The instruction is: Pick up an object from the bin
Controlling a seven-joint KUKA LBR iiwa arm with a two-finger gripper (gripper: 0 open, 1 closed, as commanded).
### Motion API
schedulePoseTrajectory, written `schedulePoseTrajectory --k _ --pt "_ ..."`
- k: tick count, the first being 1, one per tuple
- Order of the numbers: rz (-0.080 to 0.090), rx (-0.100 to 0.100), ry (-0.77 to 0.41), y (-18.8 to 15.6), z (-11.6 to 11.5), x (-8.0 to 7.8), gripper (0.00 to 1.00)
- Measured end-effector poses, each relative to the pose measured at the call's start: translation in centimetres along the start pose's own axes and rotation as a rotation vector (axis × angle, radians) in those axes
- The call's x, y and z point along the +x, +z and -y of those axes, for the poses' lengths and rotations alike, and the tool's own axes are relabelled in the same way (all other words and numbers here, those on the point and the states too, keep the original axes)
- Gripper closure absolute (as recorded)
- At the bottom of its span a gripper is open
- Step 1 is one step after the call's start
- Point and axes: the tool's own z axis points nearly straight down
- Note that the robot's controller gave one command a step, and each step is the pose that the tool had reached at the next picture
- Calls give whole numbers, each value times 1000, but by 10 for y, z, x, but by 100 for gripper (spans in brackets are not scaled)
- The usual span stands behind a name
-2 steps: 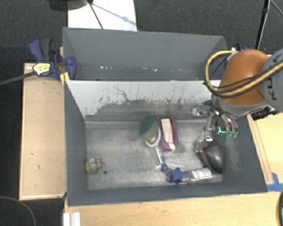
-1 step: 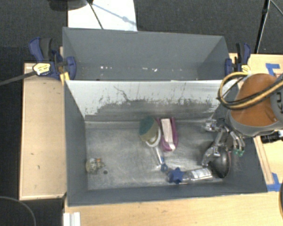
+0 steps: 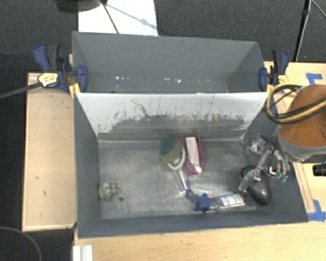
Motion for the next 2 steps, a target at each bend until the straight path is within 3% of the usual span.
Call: schedulePoseTrajectory --k 1,2 --pt "1 6 222 0 12 13 0" --pt "14 -15 289 25 11 28 0"
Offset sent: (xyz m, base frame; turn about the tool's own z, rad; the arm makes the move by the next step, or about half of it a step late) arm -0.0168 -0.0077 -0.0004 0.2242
